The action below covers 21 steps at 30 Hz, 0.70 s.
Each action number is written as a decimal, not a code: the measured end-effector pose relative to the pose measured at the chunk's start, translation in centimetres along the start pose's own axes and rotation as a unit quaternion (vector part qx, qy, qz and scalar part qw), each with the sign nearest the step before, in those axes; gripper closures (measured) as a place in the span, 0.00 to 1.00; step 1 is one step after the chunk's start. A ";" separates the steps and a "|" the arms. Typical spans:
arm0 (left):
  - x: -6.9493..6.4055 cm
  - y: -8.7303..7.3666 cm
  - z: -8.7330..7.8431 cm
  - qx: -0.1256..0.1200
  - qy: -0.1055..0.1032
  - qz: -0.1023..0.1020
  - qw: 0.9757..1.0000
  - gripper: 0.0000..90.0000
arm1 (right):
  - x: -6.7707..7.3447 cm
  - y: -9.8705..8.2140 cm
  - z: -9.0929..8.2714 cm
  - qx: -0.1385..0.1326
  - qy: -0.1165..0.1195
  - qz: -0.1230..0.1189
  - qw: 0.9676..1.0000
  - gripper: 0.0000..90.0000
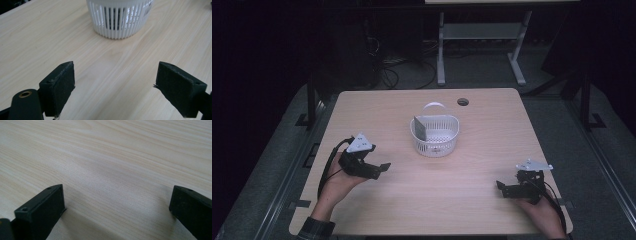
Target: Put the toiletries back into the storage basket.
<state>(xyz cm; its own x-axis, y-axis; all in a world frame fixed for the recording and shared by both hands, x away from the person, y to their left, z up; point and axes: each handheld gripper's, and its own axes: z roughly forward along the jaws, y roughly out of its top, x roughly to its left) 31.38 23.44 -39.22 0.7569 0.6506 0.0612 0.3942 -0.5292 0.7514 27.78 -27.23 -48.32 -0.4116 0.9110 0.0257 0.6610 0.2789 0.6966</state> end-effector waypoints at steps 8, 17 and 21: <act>-0.4 -3.0 0.1 0.002 0.007 -0.015 1.000 0.16 | 0.0 0.0 0.0 0.000 0.000 0.000 1.000 0.00; -0.7 -6.1 0.1 0.012 0.012 -0.032 0.999 0.16 | 0.0 0.0 0.0 0.000 0.000 0.000 1.000 0.00; -0.7 -7.1 0.1 0.021 0.015 -0.038 0.999 0.16 | 0.0 0.0 0.0 0.000 0.000 0.000 1.000 0.00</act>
<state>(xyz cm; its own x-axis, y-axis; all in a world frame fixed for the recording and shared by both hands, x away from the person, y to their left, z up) 28.12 26.70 -44.65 0.7083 0.7054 0.0255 0.4714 -0.4996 0.7268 27.78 -27.22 -48.32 -0.4113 0.9111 0.0261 0.6610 0.2784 0.6968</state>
